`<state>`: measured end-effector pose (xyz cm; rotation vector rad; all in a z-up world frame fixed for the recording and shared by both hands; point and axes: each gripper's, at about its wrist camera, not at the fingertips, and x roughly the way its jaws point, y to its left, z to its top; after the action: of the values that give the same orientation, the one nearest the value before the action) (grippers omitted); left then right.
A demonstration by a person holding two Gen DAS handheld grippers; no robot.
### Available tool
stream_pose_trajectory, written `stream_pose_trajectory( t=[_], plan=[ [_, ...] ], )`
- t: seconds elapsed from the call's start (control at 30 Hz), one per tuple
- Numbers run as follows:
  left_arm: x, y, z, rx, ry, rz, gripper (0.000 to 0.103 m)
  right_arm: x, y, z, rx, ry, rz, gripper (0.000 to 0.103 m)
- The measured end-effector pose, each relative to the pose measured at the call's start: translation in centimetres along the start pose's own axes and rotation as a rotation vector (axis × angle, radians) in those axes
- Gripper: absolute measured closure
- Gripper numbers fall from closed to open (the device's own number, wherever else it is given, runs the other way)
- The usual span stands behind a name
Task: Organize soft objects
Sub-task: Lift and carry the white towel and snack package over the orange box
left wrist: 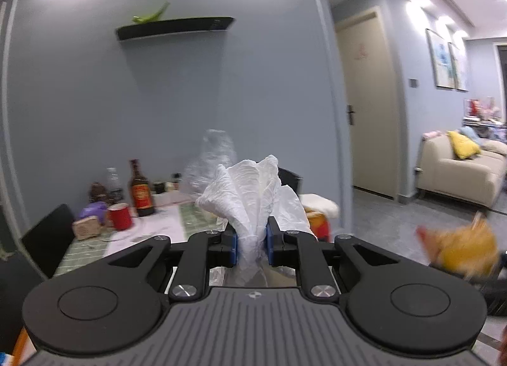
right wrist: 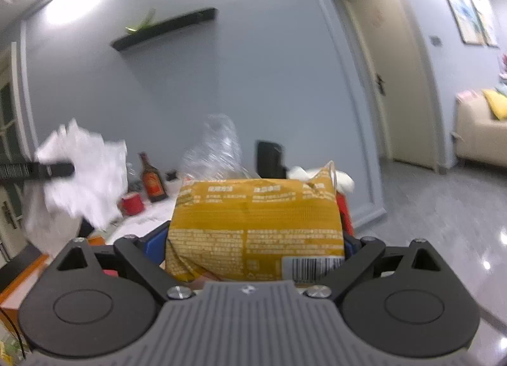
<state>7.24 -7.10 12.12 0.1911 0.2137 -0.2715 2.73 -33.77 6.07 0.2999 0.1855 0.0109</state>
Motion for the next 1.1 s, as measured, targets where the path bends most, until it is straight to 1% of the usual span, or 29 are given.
stream_pose_trajectory(
  t=[0.07,0.2,0.23,0.3,0.33,0.43,0.47,0.5,0.57,0.67,0.77,0.83,1.0,1.1],
  plan=[
    [0.2,1.0,0.1,-0.009,0.001,0.042,0.084,0.4,1.6,1.7,-0.026,-0.02,0.042,0.009],
    [0.3,3.6,0.9,-0.051,0.002,0.095,0.084,1.4,5.4,4.3,-0.082,-0.05,0.115,0.009],
    [0.2,4.3,1.0,-0.054,-0.005,0.117,0.084,1.7,6.3,4.8,-0.09,-0.054,0.137,0.009],
    [0.0,5.8,1.2,-0.045,-0.021,0.194,0.084,2.3,8.0,5.5,-0.091,-0.053,0.197,0.009],
    [0.0,6.7,1.4,-0.055,-0.024,0.216,0.084,2.3,9.0,5.6,-0.091,-0.05,0.232,0.009],
    [-0.2,9.9,1.6,-0.135,-0.014,0.233,0.084,3.6,11.8,6.1,-0.099,-0.023,0.338,0.009],
    [-0.2,11.0,1.5,-0.154,-0.021,0.254,0.084,4.1,12.5,6.1,-0.102,-0.009,0.386,0.009],
    [-0.3,12.1,1.5,-0.165,-0.03,0.275,0.084,4.9,13.4,6.2,-0.11,0.02,0.439,0.009],
    [-0.3,13.9,1.2,-0.202,-0.038,0.307,0.084,6.5,15.0,6.3,-0.127,0.07,0.49,0.008],
    [-0.1,16.3,1.0,-0.234,-0.037,0.325,0.084,9.0,17.2,6.4,-0.174,0.119,0.522,0.009],
    [0.4,18.6,0.6,-0.268,-0.029,0.367,0.084,11.4,18.5,6.2,-0.169,0.182,0.557,0.009],
    [0.6,19.8,0.1,-0.289,-0.024,0.383,0.084,13.0,19.7,6.0,-0.174,0.207,0.568,0.009],
    [1.0,22.9,-1.5,-0.351,-0.008,0.366,0.084,15.7,23.0,5.5,-0.22,0.243,0.576,0.009],
    [1.3,23.6,-2.0,-0.362,-0.015,0.38,0.084,17.1,25.3,4.8,-0.248,0.263,0.591,0.009]
  ],
)
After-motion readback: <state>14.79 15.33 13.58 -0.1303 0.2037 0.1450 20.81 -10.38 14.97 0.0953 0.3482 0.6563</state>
